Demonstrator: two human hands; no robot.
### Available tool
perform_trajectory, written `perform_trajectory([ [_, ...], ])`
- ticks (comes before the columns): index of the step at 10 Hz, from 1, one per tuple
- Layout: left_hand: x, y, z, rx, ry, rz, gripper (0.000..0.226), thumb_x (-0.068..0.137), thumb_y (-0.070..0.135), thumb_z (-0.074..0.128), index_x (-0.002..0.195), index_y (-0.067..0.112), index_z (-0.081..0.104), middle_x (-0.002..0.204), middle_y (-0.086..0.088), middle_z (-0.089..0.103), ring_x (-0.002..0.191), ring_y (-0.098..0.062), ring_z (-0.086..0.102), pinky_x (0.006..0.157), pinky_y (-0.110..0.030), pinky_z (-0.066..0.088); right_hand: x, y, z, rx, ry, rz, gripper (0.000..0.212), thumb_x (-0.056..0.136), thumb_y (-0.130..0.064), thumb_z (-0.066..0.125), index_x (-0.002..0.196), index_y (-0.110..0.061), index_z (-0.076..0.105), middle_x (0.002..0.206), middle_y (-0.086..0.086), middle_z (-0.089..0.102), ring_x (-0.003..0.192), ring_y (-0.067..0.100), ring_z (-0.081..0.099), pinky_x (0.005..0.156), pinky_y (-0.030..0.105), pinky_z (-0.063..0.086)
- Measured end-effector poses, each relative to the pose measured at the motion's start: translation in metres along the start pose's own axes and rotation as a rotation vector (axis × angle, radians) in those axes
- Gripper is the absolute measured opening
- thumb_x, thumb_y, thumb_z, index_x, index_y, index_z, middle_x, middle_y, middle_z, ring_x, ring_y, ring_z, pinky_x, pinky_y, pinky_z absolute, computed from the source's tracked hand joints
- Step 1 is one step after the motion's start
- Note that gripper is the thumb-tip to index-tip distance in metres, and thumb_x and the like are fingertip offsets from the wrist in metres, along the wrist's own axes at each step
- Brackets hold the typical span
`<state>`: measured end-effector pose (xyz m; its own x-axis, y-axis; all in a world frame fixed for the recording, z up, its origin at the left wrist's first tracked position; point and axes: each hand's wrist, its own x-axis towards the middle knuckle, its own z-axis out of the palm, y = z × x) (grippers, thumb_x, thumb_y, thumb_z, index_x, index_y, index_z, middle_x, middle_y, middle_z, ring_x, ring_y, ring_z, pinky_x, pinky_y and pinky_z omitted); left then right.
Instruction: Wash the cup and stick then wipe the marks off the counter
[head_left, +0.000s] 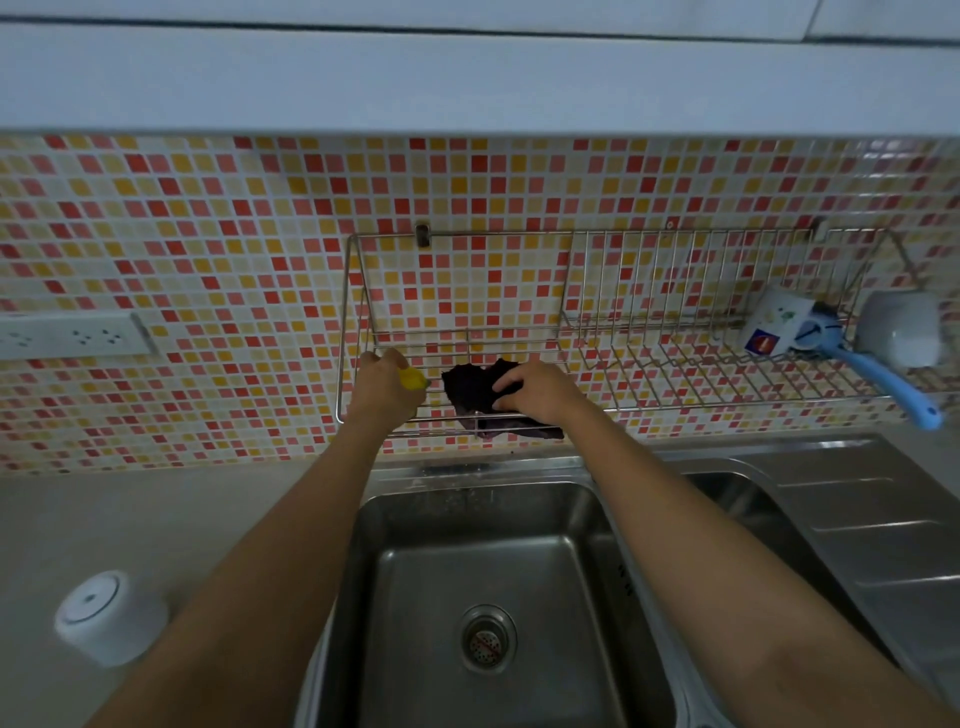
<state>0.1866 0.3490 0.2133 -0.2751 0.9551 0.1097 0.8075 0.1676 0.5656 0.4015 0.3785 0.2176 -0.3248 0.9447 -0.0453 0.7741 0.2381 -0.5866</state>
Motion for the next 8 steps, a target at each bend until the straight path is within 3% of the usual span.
perform_trajectory([
  [1, -0.011, -0.003, 0.005, 0.136, 0.024, 0.038, 0.066, 0.091, 0.054, 0.049, 0.141, 0.011, 0.039, 0.145, -0.018, 0.034, 0.130, -0.036, 0.040, 0.103, -0.049, 0.041, -0.014, -0.002, 0.008, -0.157, 0.305, -0.071, 0.024, 0.096, -0.032, 0.051, 0.105, -0.023, 0.071, 0.102, 0.001, 0.068, 0.088, 0.022, 0.063, 0.066, 0.030, 0.050],
  [2, -0.032, -0.009, 0.014, 0.346, 0.114, 0.174, 0.069, 0.096, 0.060, 0.017, 0.149, 0.017, 0.027, 0.155, -0.011, 0.029, 0.142, -0.032, 0.026, 0.116, -0.049, 0.024, -0.034, 0.006, 0.032, -0.371, 0.627, -0.169, 0.044, 0.102, -0.032, 0.030, 0.090, -0.017, 0.069, 0.081, 0.000, 0.069, 0.075, 0.022, 0.064, 0.064, 0.031, 0.045],
  [3, -0.057, -0.017, 0.017, 0.394, 0.070, 0.257, 0.067, 0.098, 0.056, 0.006, 0.154, 0.020, 0.004, 0.162, -0.006, 0.006, 0.149, -0.027, 0.000, 0.119, -0.045, -0.002, -0.049, 0.015, 0.052, -0.467, 0.631, -0.137, 0.054, 0.103, -0.038, 0.018, 0.123, -0.014, 0.062, 0.122, 0.002, 0.066, 0.116, 0.020, 0.058, 0.109, 0.041, 0.032],
  [4, -0.080, -0.027, 0.012, 0.479, -0.007, 0.296, 0.070, 0.096, 0.057, 0.004, 0.151, 0.016, -0.010, 0.161, -0.006, -0.011, 0.147, -0.025, -0.014, 0.119, -0.043, -0.010, -0.065, 0.011, 0.054, -0.467, 0.476, -0.027, 0.059, 0.102, -0.044, 0.010, 0.149, -0.011, 0.027, 0.155, 0.004, 0.032, 0.145, 0.019, 0.023, 0.120, 0.045, 0.006],
  [5, -0.100, -0.038, 0.004, 0.451, -0.076, 0.329, 0.072, 0.098, 0.056, 0.012, 0.151, 0.013, -0.012, 0.160, -0.008, -0.015, 0.147, -0.025, -0.017, 0.119, -0.040, -0.009, -0.085, 0.005, 0.055, -0.447, 0.364, -0.026, 0.062, 0.102, -0.046, 0.009, 0.152, -0.010, 0.003, 0.161, 0.006, 0.003, 0.148, 0.018, -0.003, 0.120, 0.039, -0.006],
  [6, -0.124, -0.045, -0.009, 0.384, -0.149, 0.294, 0.073, 0.099, 0.056, 0.017, 0.152, 0.013, -0.010, 0.160, -0.007, -0.014, 0.147, -0.025, -0.015, 0.118, -0.039, -0.006, -0.114, -0.005, 0.056, -0.360, 0.247, -0.009, 0.062, 0.103, -0.046, 0.012, 0.152, -0.010, 0.001, 0.161, 0.007, -0.003, 0.148, 0.019, -0.005, 0.119, 0.038, -0.003],
  [8, -0.160, -0.046, -0.049, 0.352, -0.157, 0.328, 0.070, 0.101, 0.051, 0.021, 0.153, 0.013, -0.005, 0.161, -0.007, -0.011, 0.148, -0.025, -0.011, 0.119, -0.040, -0.002, -0.148, -0.044, 0.048, -0.285, 0.158, -0.043, 0.056, 0.103, -0.043, 0.016, 0.140, -0.011, 0.041, 0.152, 0.009, 0.036, 0.147, 0.027, 0.014, 0.119, 0.047, 0.007],
])
